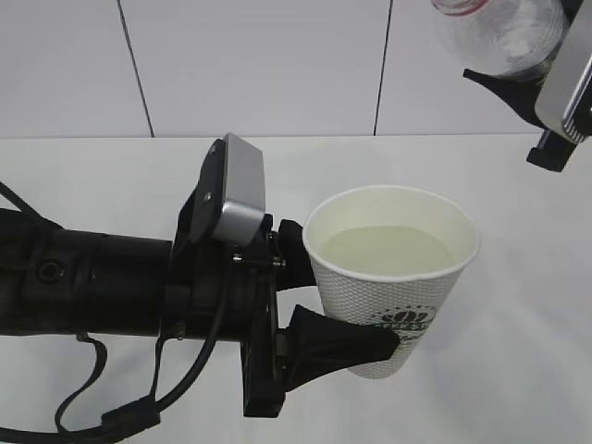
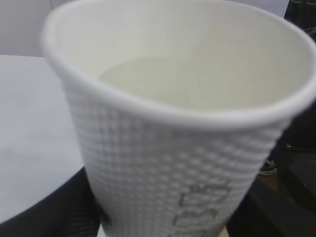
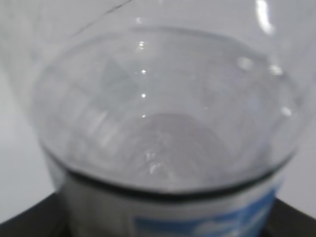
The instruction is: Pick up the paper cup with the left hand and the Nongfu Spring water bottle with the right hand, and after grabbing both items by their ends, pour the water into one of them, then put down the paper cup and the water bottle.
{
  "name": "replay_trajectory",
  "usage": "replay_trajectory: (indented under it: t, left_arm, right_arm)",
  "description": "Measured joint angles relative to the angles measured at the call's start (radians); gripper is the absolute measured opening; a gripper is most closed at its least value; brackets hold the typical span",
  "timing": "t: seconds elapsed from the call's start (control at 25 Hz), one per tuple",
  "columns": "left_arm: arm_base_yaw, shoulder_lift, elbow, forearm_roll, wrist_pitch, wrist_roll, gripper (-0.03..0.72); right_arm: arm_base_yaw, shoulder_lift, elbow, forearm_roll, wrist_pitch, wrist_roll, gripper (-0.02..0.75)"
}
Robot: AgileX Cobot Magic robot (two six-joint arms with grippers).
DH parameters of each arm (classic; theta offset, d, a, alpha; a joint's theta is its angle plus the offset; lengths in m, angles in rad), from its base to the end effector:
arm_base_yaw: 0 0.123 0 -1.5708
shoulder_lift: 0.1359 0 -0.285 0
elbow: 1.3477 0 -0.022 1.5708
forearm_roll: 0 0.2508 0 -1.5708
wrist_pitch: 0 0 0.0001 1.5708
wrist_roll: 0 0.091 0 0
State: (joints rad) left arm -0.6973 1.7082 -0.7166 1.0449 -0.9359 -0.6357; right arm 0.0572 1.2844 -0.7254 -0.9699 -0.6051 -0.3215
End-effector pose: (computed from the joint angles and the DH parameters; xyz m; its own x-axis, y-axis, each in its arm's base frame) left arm 0.1982 -0.2486 0.1941 -0.0731 0.2109 -0.9748 0.9943 0.0913 -0.0549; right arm 0.2678 0.0580 0.3024 0.4450 -0.7981 -0.4061 -0.2803 0.3065 -0.9096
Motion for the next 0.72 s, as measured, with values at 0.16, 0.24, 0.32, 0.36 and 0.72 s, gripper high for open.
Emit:
replay_trajectory:
  t: [0.16,0.24,0.32,0.36,0.72]
  left_arm:
    - [0.0,0.0,0.0,0.0,0.0,0.0,0.502]
    - [0.0,0.0,0.0,0.0,0.0,0.0,0.502]
    - [0.0,0.0,0.0,0.0,0.0,0.0,0.502]
    - [0.0,0.0,0.0,0.0,0.0,0.0,0.502]
    - [0.0,0.0,0.0,0.0,0.0,0.0,0.502]
  right_arm:
    - [0.0,0.0,0.0,0.0,-0.002,0.075,0.442]
    - [0.0,0.0,0.0,0.0,-0.005,0.171,0.442]
    - [0.0,0.0,0.0,0.0,-0.007,0.25,0.441]
    - [0.0,0.0,0.0,0.0,-0.009,0.281,0.441]
    - [0.0,0.0,0.0,-0.004,-0.009,0.357,0.441]
